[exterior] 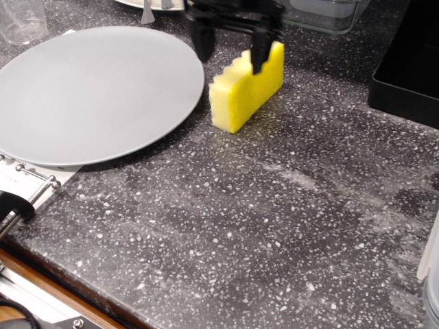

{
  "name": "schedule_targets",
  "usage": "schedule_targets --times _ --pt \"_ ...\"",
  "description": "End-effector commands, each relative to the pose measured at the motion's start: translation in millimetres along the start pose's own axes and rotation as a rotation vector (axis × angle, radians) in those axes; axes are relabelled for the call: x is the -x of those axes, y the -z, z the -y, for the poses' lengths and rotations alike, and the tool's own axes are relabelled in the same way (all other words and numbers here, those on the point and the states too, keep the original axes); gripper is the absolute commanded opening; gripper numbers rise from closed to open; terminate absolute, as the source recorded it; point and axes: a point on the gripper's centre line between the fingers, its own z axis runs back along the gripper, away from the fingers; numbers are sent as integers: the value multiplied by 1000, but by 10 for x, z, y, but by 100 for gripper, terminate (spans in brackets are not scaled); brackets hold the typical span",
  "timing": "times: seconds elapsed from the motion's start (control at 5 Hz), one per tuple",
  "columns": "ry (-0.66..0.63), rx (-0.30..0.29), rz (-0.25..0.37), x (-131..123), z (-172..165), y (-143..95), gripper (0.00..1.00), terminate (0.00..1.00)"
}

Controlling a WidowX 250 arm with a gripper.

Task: Pick up sponge and wipe plate

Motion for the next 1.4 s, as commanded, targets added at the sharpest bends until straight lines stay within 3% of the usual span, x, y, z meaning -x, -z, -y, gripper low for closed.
schedule_targets --times 0.0,0.4,0.6,0.8,1.0,1.2 --pt "-67 50 -13 -136 103 77 100 0" --pt "-71 13 21 -181 29 175 100 0" --pt "-70 -18 34 -174 17 296 0 0" --pt "-69 -24 50 -157 2 293 0 0" --pt "-83 6 23 -192 -59 129 0 0" --pt "-116 101 -50 -218 -284 -286 0 0"
